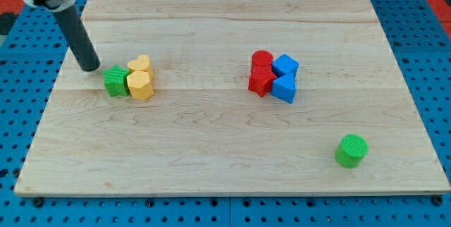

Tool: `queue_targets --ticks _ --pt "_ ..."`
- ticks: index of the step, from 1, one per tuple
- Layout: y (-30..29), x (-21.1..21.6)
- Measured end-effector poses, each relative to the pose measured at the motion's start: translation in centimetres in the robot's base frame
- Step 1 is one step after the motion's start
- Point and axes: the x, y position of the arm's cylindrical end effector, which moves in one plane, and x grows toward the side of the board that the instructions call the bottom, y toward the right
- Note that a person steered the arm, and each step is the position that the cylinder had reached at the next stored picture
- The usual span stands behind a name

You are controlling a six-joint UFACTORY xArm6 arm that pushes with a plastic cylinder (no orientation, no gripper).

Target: Place the green star below the yellow hexagon

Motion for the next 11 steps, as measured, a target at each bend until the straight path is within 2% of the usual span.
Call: queue_targets --ticks 1,3,4,6,7,9,10,11 --pt "2.0 0.8" --pt "4.3 10.1" --pt "4.6 11.1" --pt "3.0 5.9" --pt "4.8 5.4" --pt "14.4 11.5" --pt "12.7 11.3" --pt "6.5 10.5"
